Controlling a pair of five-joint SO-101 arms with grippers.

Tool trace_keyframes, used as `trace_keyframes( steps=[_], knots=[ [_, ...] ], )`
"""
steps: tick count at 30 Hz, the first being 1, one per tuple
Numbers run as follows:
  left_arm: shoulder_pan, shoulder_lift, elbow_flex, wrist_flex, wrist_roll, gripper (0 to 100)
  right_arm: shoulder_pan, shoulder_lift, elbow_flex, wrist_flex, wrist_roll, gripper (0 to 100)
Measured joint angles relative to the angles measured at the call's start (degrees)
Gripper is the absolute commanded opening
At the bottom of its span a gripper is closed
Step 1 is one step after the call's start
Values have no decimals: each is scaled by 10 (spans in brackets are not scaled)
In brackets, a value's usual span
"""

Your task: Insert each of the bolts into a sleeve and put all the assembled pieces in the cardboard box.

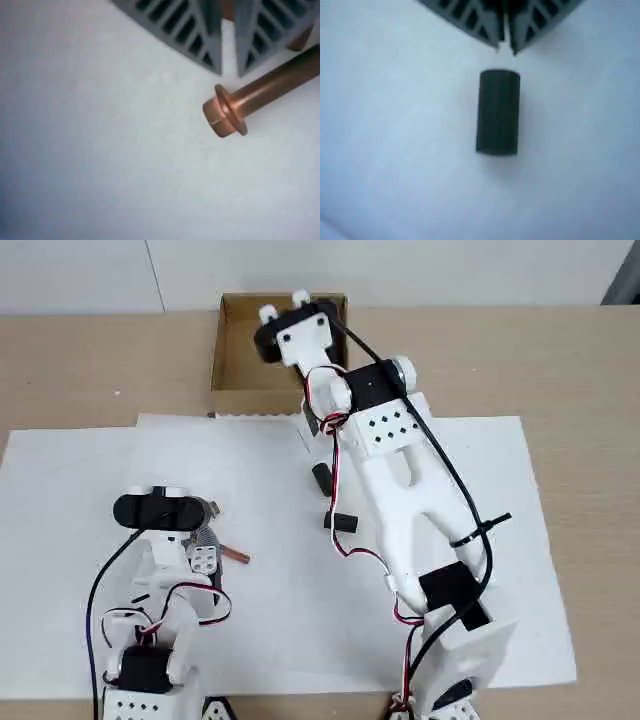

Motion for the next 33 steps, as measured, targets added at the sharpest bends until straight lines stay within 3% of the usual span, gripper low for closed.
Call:
trace_keyframes(
  steps=[10, 21, 33],
  knots=[
    [0, 0, 0, 0, 0, 6, 0, -68, 13, 29, 0, 4],
    [0, 0, 0, 0, 0, 6, 0, -165, 248, 26, 5, 6],
    [0, 0, 0, 0, 0, 6, -2, -165, 403, -86, 260, 12]
  ],
)
